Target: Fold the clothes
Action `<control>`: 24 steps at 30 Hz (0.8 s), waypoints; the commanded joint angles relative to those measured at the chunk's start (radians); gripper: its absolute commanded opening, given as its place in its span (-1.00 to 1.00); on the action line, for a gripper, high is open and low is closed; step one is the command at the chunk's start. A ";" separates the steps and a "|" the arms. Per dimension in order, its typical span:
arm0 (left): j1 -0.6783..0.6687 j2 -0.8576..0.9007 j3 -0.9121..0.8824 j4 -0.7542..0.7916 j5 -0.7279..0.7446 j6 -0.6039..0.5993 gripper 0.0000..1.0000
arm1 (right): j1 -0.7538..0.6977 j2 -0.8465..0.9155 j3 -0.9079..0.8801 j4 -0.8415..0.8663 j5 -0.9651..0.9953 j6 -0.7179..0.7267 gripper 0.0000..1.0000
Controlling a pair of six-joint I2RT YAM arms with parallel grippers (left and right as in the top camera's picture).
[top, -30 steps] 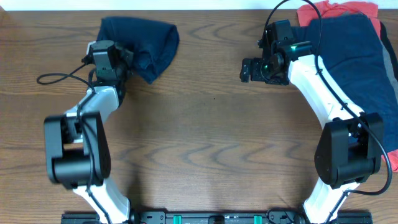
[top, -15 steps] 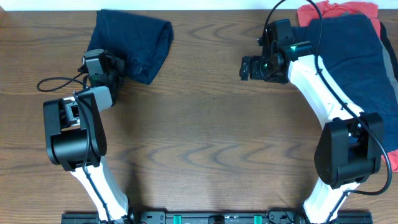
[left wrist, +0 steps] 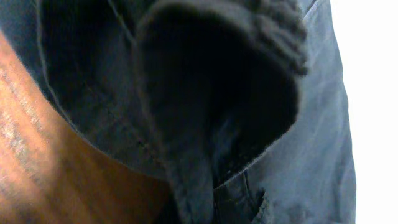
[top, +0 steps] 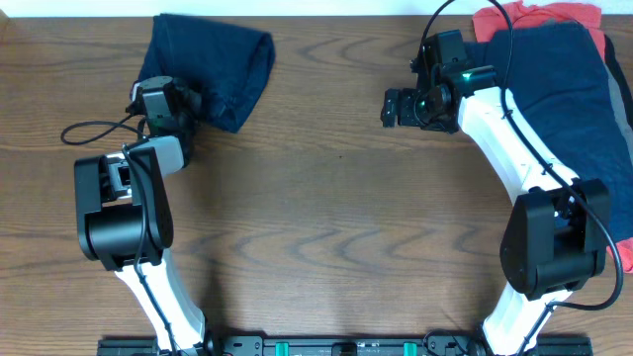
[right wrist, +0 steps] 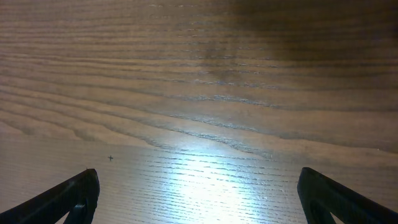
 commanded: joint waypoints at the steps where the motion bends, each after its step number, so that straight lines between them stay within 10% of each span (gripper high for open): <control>1: 0.009 0.020 0.024 0.022 -0.123 -0.012 -0.88 | -0.004 -0.010 -0.004 0.002 0.010 0.013 0.98; 24: 0.051 0.024 0.024 0.037 -0.120 0.220 -0.88 | -0.004 -0.009 -0.004 0.008 0.009 0.018 0.98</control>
